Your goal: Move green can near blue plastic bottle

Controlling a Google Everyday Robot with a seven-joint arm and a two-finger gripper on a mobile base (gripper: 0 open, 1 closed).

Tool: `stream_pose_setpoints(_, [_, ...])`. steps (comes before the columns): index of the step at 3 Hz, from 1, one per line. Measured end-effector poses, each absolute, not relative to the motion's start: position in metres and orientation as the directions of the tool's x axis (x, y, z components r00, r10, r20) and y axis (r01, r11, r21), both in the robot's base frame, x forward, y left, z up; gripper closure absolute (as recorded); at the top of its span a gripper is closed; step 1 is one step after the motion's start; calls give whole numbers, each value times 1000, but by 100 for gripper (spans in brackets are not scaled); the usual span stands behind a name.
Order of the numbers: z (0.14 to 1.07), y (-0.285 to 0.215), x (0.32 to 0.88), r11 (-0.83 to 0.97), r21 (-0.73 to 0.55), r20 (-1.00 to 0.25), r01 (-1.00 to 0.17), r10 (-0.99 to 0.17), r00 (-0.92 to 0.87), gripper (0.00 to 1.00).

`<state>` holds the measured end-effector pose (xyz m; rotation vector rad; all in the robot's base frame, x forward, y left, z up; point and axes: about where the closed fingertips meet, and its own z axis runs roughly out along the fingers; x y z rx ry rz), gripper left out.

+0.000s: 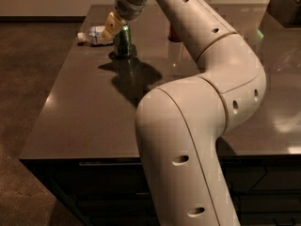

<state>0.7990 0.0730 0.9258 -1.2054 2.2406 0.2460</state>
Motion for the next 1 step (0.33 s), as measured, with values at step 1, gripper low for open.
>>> stream_pose_setpoints(1, [926, 73, 799, 575, -106, -568, -811, -705, -426, 0])
